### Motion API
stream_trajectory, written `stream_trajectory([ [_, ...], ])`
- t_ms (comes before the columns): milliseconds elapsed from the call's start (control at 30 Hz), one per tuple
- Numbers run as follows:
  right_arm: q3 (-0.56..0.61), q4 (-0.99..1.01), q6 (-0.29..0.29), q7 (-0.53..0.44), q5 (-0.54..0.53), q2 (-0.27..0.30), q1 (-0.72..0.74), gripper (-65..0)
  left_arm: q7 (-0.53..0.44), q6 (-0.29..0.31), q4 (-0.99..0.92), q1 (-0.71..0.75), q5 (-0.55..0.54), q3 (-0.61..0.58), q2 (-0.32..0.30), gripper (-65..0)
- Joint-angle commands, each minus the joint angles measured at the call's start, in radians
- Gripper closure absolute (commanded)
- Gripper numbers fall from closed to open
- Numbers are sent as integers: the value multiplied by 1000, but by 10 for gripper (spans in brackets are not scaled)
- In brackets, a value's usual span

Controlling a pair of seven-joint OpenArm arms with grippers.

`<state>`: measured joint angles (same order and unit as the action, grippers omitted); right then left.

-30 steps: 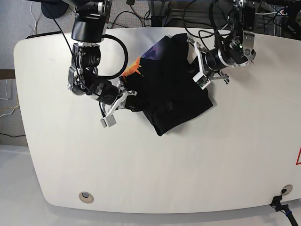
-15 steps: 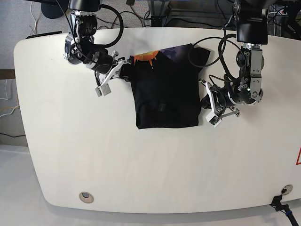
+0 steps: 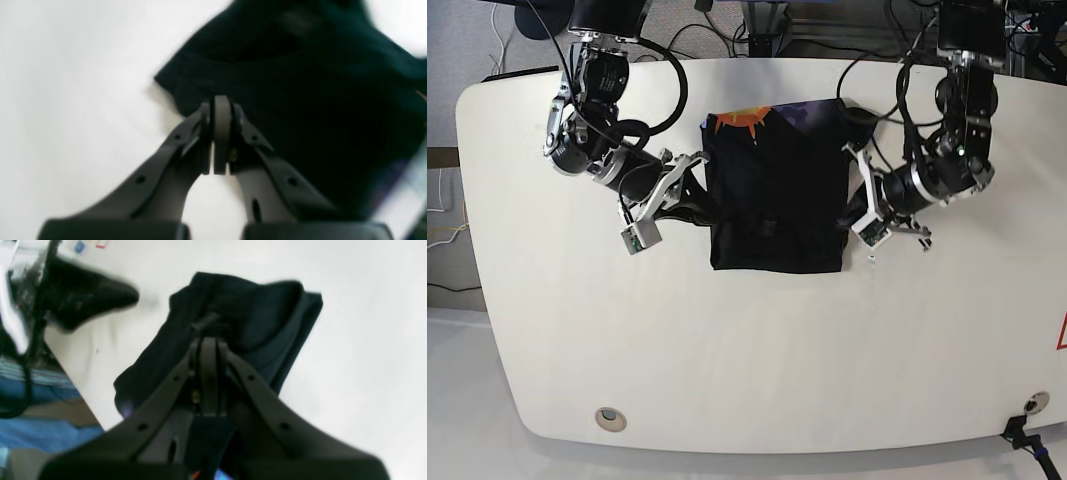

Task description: Fold the T-shirt properly

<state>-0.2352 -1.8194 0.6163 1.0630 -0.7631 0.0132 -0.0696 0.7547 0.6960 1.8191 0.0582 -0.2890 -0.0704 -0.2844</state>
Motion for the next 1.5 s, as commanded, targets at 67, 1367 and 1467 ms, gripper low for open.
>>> stream_trajectory([
  [67, 63, -96, 4, 16, -17, 1, -92, 0, -17, 2, 115, 179, -14, 51, -8, 0],
  [1367, 90, 195, -52, -28, -75, 14, 238, 0, -67, 2, -15, 52, -13, 126, 3, 0],
  [1467, 92, 284, -49, -36, -43, -26, 262, 0, -67, 2, 52, 110, -13, 171, 1, 0],
])
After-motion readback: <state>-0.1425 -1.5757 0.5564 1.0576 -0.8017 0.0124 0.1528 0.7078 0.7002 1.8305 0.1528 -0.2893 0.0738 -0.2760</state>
